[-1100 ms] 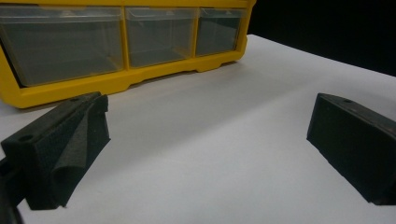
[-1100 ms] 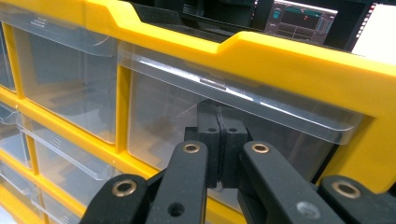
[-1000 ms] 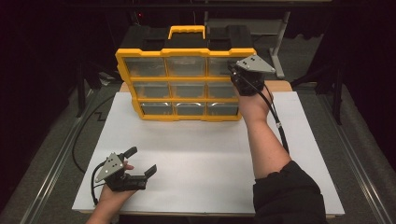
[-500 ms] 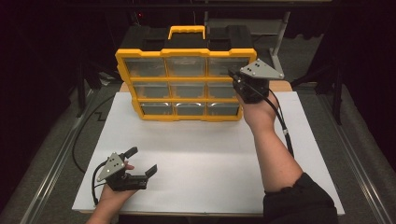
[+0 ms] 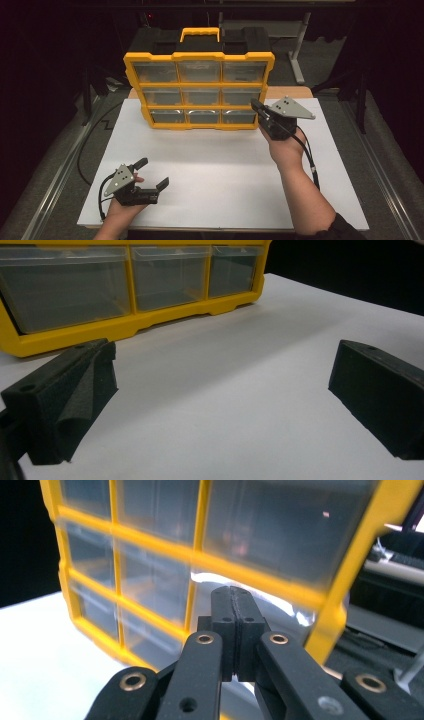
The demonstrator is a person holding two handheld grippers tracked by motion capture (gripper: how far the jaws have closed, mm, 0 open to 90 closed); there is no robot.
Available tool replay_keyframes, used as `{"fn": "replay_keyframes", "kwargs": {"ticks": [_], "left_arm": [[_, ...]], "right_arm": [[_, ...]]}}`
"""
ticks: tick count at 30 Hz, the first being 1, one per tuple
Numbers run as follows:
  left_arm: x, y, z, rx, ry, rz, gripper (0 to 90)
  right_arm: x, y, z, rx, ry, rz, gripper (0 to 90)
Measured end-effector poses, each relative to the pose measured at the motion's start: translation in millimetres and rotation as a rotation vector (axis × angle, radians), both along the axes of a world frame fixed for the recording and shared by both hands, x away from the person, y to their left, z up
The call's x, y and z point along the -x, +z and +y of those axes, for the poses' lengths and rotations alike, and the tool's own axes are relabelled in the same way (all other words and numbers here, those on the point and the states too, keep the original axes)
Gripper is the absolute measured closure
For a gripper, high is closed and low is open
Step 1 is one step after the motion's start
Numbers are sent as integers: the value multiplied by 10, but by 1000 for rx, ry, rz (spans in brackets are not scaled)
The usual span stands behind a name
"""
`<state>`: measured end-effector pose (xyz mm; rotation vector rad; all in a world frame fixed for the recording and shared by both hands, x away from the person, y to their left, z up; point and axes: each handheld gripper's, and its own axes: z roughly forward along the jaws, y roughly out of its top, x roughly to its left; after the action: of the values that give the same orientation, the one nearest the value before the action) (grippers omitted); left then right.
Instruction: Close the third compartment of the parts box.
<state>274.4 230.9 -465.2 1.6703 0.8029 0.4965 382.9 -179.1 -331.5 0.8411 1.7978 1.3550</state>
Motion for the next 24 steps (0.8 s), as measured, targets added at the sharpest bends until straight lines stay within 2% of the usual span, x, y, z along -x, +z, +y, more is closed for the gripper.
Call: {"fn": "replay_keyframes", "kwargs": {"ticks": [6,8,12,16,24], "left_arm": [[-14,-21,29,10,8,16,2],[-14,-18,31,5,9,9,2],[-15,-18,32,4,13,12,2],[-11,-9,39,9,15,11,2],[-17,-15,70,7,10,23,2]], "right_arm": [[38,-377,-150,-19,-13,57,900],[59,-500,-199,-21,-19,78,900],[131,-733,-301,-13,-30,115,900],[239,-863,-384,-15,-37,137,900],[583,-1040,-599,-35,-48,156,900]]}}
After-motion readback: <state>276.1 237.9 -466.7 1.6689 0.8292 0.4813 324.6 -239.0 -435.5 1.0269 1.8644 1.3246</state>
